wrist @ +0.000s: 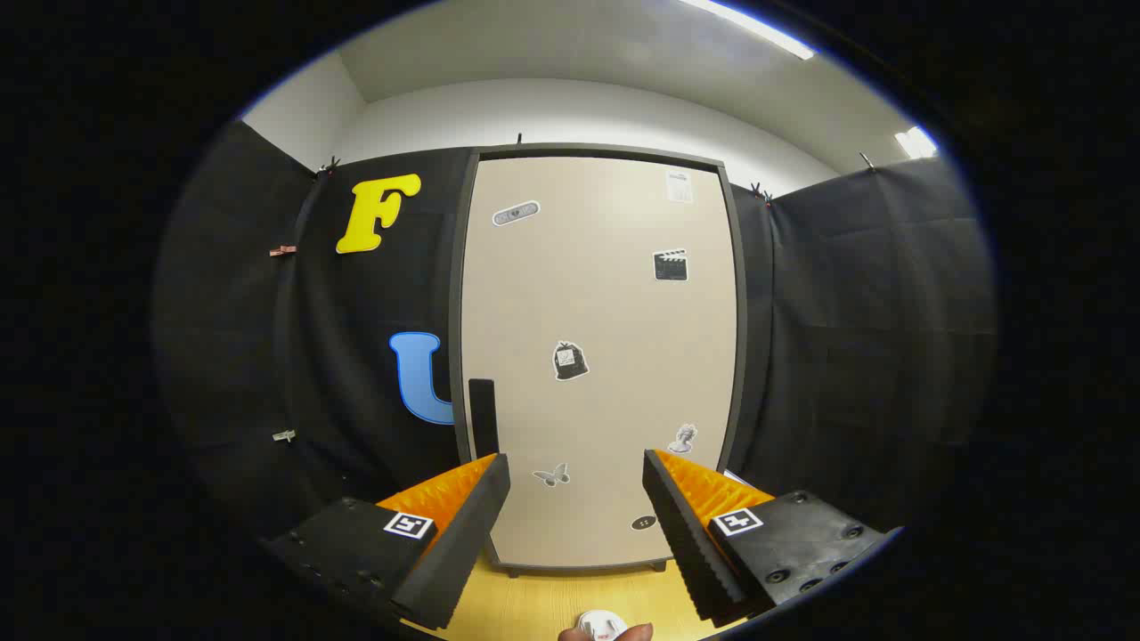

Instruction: Open the shoe cabinet door, grab the shoes and put them into the shoe cabinet, then close the shoe cabinet door.

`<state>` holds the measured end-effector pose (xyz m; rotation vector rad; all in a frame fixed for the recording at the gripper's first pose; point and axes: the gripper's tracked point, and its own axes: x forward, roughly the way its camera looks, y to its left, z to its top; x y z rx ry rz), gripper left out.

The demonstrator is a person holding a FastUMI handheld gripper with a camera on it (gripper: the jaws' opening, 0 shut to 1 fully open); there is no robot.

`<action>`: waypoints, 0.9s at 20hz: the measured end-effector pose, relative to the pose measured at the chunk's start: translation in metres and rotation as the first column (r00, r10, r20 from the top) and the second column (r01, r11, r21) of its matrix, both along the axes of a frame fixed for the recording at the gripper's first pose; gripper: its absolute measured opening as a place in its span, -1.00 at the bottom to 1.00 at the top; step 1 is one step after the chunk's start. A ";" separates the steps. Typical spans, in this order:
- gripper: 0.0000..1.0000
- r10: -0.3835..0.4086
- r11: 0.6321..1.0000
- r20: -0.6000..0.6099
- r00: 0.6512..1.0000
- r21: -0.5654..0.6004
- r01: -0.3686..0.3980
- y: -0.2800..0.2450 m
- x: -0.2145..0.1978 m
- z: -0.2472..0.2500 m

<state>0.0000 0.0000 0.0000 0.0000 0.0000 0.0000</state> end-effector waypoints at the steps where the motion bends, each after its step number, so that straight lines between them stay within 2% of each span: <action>1: 0.95 -0.003 1.000 0.000 1.000 -0.002 0.003 -0.001 0.001 0.000; 18: 0.95 0.001 1.000 -0.012 1.000 0.005 -0.001 0.004 0.010 -0.006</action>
